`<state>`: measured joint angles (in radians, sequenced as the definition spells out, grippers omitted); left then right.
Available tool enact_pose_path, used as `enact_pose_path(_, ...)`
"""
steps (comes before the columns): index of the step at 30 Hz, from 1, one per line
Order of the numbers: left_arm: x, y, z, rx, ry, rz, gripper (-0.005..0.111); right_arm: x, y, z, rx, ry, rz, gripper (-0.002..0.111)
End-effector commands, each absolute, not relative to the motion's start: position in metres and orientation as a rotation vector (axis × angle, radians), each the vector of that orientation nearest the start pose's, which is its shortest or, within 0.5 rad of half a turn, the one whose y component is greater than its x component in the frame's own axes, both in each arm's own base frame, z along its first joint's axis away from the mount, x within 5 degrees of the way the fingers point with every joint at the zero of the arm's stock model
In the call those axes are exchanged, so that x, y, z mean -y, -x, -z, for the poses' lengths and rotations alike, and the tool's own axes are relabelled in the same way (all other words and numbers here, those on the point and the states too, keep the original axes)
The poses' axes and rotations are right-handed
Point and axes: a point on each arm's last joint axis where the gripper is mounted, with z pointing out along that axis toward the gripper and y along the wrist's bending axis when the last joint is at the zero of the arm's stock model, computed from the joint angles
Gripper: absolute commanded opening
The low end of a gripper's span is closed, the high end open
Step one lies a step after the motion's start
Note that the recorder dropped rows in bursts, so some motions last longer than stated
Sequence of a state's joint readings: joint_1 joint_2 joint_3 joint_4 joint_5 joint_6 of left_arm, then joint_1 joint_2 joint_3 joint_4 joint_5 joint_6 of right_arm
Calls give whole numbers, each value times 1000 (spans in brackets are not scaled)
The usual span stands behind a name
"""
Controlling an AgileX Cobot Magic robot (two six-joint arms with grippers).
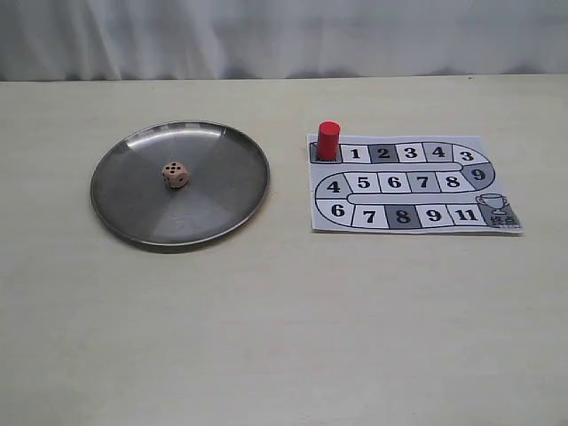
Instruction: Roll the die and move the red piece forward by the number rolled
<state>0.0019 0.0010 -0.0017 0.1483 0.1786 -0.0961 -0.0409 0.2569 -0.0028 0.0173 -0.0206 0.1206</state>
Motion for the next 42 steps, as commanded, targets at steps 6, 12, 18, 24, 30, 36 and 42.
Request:
enact_pose_path(6, -2, -56, -198, -1656, -18, -54, 0, 3, -77, -198, -1711, -157, -70, 4)
enact_pose_path(12, -2, -56, -198, -1656, -18, -54, 0, 3, -77, -198, -1711, -157, -70, 4)
enact_pose_path(18, -2, -56, -198, -1656, -18, -54, 0, 3, -77, -198, -1711, -157, -70, 4)
enact_pose_path(24, -2, -56, -198, -1656, -18, -54, 0, 3, -77, -198, -1711, -157, -70, 4)
enact_pose_path(30, -2, -56, -198, -1656, -18, -54, 0, 3, -77, -198, -1711, -157, -70, 4)
enact_pose_path(36, -2, -56, -198, -1656, -18, -54, 0, 7, -78, -209, -1559, -351, -221, 4)
enact_pose_path(42, -2, -56, -198, -1656, -18, -54, 0, 14, -74, -235, -1261, -371, -211, 4)
